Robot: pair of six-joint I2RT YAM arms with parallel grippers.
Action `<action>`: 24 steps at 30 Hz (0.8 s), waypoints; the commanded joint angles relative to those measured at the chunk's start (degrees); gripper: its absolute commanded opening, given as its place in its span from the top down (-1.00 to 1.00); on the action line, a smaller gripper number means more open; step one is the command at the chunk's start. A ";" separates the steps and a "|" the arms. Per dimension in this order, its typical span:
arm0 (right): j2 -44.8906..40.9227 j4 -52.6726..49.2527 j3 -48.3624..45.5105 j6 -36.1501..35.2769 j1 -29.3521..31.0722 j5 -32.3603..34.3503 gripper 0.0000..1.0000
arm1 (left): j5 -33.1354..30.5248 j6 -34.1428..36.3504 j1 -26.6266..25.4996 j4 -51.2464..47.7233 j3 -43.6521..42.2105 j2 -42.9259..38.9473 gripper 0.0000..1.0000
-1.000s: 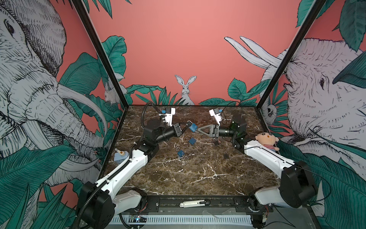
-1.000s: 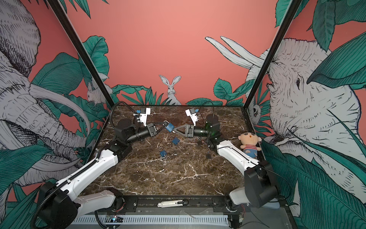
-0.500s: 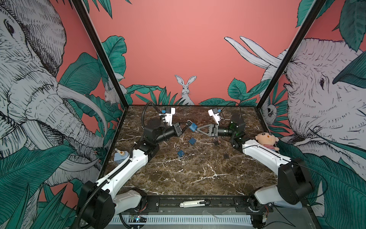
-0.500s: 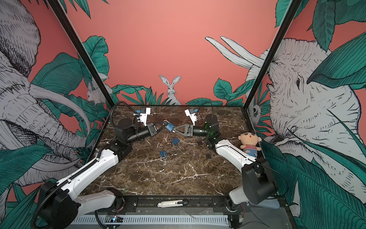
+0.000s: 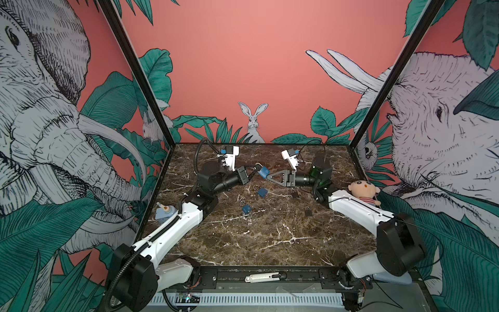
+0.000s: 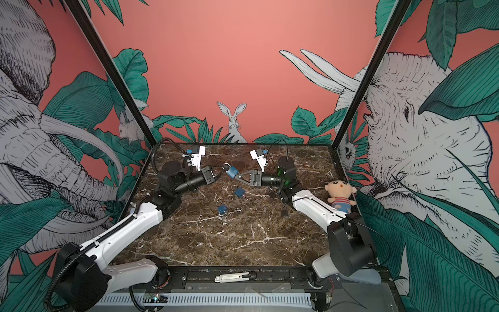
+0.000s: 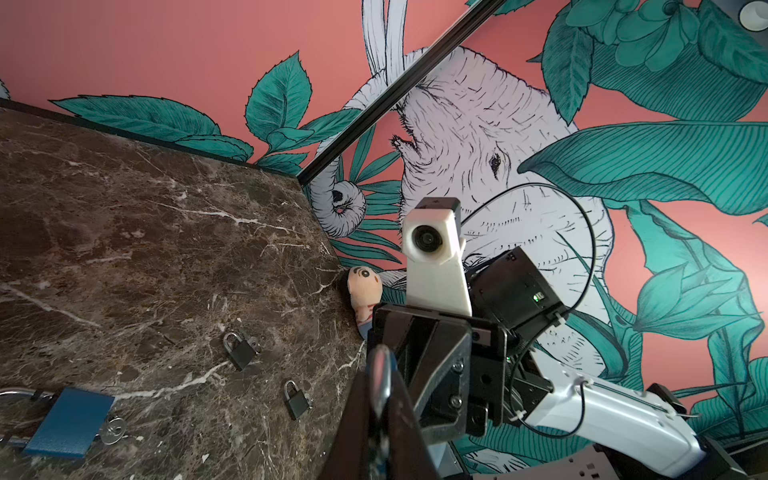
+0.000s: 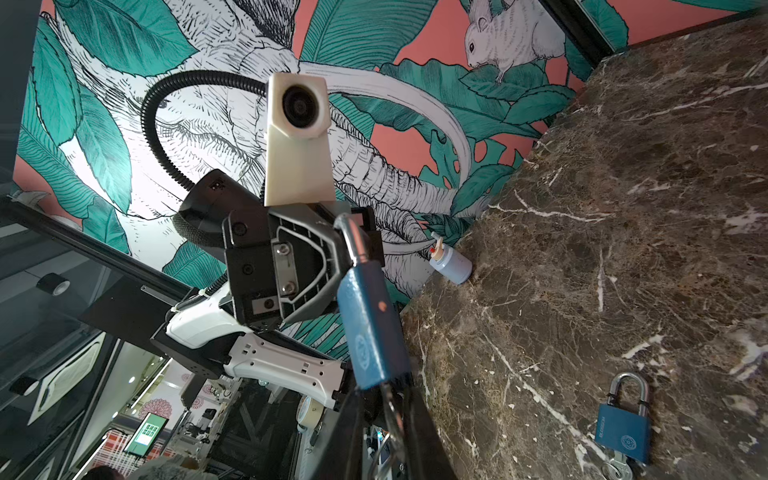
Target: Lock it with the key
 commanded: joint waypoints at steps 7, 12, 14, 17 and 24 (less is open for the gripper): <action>-0.29 2.92 -0.92 -0.34 0.34 -0.83 0.74 | -1.69 0.12 0.80 2.94 1.29 -2.10 1.00; -0.24 2.92 -0.96 -0.40 0.36 -1.00 1.00 | -1.81 0.12 1.02 2.85 1.07 -2.29 1.00; -0.36 2.86 -1.46 -0.34 0.34 -0.68 1.00 | -2.23 0.01 1.31 3.00 0.84 -2.63 1.00; -0.43 5.75 -3.40 0.78 0.38 -0.35 1.00 | -2.26 -0.10 2.39 3.19 0.57 -3.27 1.00; -1.99 14.55 -11.61 5.84 -0.01 1.37 1.00 | 0.28 -2.59 7.88 5.36 0.25 -4.89 1.00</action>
